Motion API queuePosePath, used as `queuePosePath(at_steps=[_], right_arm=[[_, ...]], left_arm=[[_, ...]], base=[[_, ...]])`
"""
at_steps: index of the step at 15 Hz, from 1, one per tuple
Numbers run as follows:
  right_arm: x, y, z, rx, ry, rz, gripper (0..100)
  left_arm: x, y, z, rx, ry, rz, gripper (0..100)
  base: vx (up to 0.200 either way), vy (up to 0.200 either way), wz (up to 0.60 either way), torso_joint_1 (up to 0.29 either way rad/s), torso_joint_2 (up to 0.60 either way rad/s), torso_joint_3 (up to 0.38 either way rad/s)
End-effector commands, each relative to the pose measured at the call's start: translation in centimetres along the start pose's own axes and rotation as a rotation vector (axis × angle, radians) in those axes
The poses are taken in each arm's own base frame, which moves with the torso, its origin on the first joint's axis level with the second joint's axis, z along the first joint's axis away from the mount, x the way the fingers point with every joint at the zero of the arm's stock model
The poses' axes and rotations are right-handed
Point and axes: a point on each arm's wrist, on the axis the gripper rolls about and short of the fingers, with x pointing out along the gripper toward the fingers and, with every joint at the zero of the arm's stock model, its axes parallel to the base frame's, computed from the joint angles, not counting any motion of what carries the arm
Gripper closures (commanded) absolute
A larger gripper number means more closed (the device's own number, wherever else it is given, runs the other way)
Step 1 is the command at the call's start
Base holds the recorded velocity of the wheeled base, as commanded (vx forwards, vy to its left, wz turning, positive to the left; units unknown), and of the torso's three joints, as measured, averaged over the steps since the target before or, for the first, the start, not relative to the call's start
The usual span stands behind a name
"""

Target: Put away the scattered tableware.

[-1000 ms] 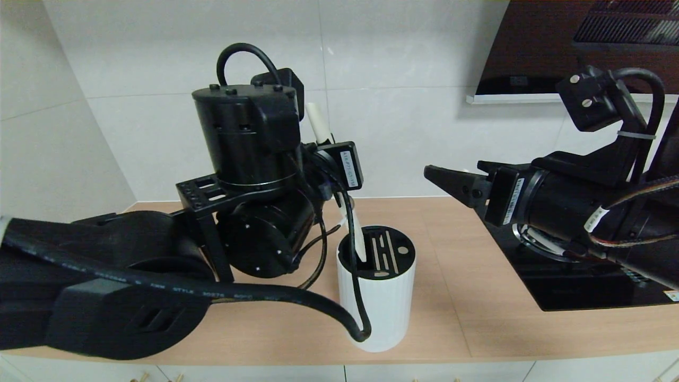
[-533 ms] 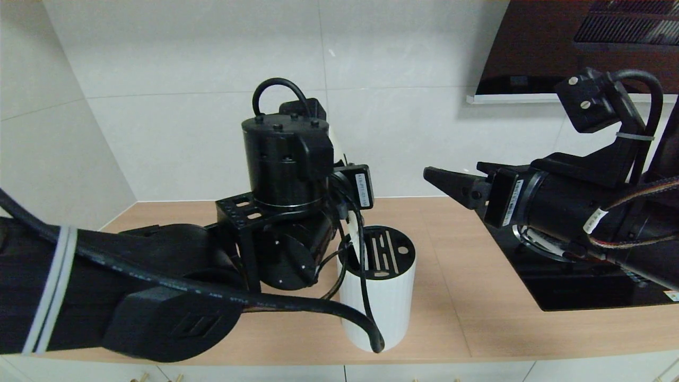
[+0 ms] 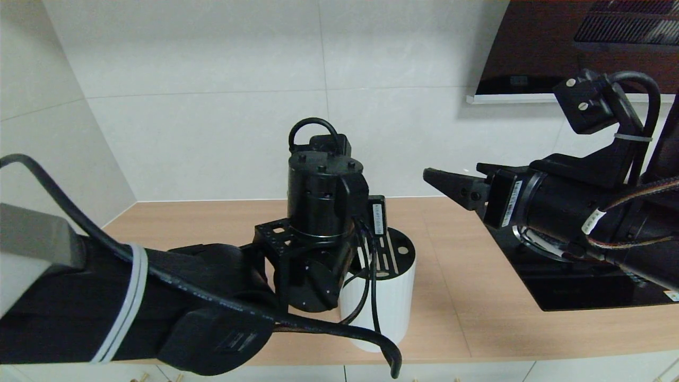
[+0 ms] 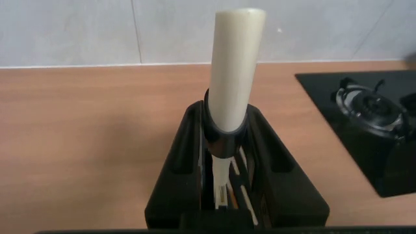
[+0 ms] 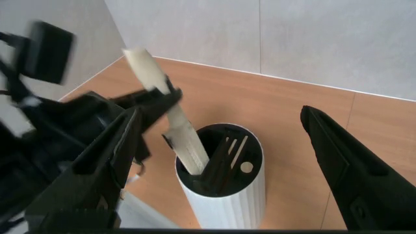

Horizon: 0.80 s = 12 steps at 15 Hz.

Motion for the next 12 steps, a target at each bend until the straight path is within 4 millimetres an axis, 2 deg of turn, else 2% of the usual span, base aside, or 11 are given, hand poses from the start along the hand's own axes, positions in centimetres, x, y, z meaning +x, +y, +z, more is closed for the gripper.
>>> queuePosePath(at_steps=[1, 8, 12], right_arm=[[0.2, 0.0, -0.3, -0.002, 0.010, -0.001, 0], [0.2, 0.0, -0.2, -0.002, 0.010, -0.001, 0], [0.2, 0.0, -0.2, -0.002, 0.010, -0.001, 0]], left_arm=[[0.8, -0.2, -1.6, 0.028, 0.034, 0.010, 100], [2.1, -0.7, -4.3, 0.034, 0.094, 0.016, 100], [2.2, -0.7, -4.7, 0.038, 0.102, 0.020, 100]], base=[[0.000, 0.000, 0.00, 0.000, 0.00, 0.000], [0.000, 0.000, 0.00, 0.000, 0.00, 0.000], [0.000, 0.000, 0.00, 0.000, 0.00, 0.000]])
